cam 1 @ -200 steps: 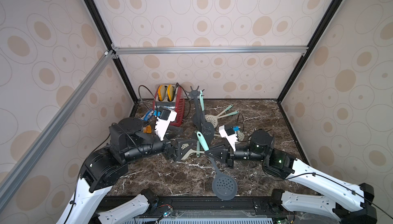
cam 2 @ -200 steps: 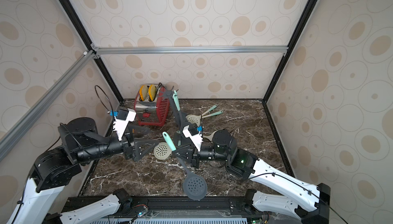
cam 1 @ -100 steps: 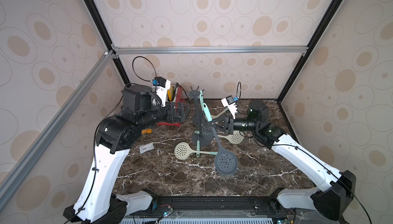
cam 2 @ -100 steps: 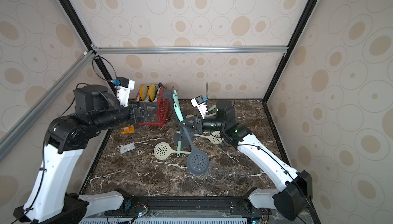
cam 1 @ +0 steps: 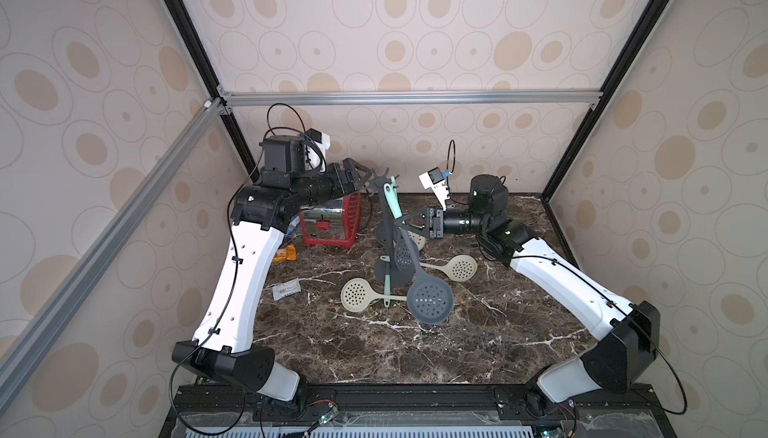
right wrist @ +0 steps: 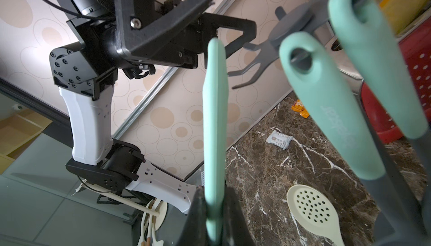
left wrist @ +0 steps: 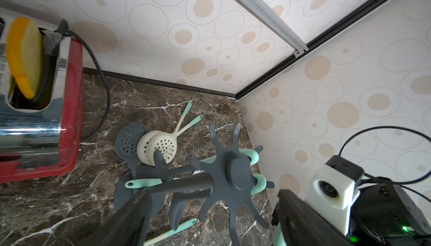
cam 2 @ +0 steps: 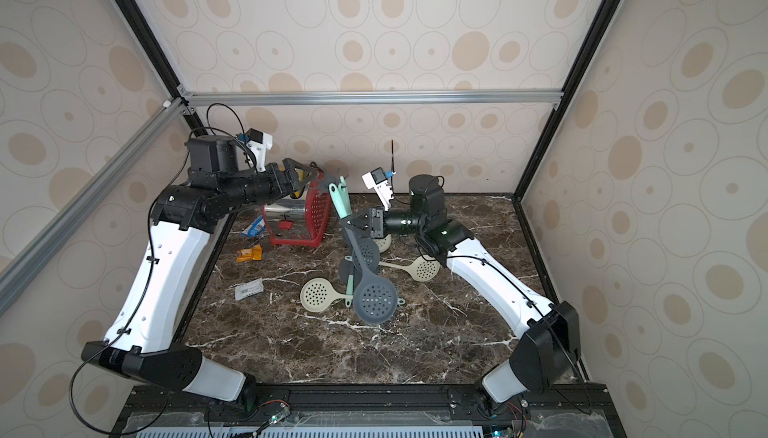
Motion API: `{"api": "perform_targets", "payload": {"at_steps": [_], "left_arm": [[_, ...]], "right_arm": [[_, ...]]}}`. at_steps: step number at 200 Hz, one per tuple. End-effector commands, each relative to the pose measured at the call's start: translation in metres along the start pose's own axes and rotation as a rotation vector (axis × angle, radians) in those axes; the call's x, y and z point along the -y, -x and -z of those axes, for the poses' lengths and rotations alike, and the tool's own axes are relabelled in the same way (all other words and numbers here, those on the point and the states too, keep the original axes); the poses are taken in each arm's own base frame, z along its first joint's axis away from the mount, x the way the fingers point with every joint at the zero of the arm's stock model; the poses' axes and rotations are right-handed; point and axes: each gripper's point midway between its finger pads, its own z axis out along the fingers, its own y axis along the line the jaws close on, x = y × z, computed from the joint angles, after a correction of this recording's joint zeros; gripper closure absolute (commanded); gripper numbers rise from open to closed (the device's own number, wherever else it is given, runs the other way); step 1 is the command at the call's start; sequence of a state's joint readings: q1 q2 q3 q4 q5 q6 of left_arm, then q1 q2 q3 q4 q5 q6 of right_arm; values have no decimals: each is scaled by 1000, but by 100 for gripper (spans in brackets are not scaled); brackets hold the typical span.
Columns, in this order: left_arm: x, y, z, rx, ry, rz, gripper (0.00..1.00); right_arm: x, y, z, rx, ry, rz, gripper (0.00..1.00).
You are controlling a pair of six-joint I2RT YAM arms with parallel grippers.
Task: Hang the skimmer on the kitchen utensil rack
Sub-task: Hang the skimmer on the rack.
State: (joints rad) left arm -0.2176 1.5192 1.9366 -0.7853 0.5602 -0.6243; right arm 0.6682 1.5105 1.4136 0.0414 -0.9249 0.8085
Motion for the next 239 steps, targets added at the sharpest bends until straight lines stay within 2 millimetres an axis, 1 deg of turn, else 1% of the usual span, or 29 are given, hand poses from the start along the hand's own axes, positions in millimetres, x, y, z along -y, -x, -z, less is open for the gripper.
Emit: {"api": "perform_targets", "payload": {"at_steps": [1,41,73,97,126,191,226,239], "left_arm": [[15,9,1,12,-73,-15,25],[-1,-3,-12,-33,-40,-21,48],[-6,-12,-18,-63,-51,-14,59],[-7,-17,-20,-81,-62,-18,63],[-8,-21,-23,-93,-67,-15,64],[-9,-24,-25,-104,-73,-12,67],[-9,-23,-25,-100,-74,-11,67],[-9,-23,-24,-100,-73,-13,67]], "right_arm": [[-11,10,0,11,38,16,100],[0,7,-3,6,15,-20,100],[11,0,-7,-12,5,-65,100],[17,-7,-9,-26,8,-92,100],[20,-12,-9,-32,13,-107,100],[1,-7,-5,-20,68,-55,100],[-1,-6,-2,4,73,-40,100],[1,-6,-3,10,63,-47,100]]}}
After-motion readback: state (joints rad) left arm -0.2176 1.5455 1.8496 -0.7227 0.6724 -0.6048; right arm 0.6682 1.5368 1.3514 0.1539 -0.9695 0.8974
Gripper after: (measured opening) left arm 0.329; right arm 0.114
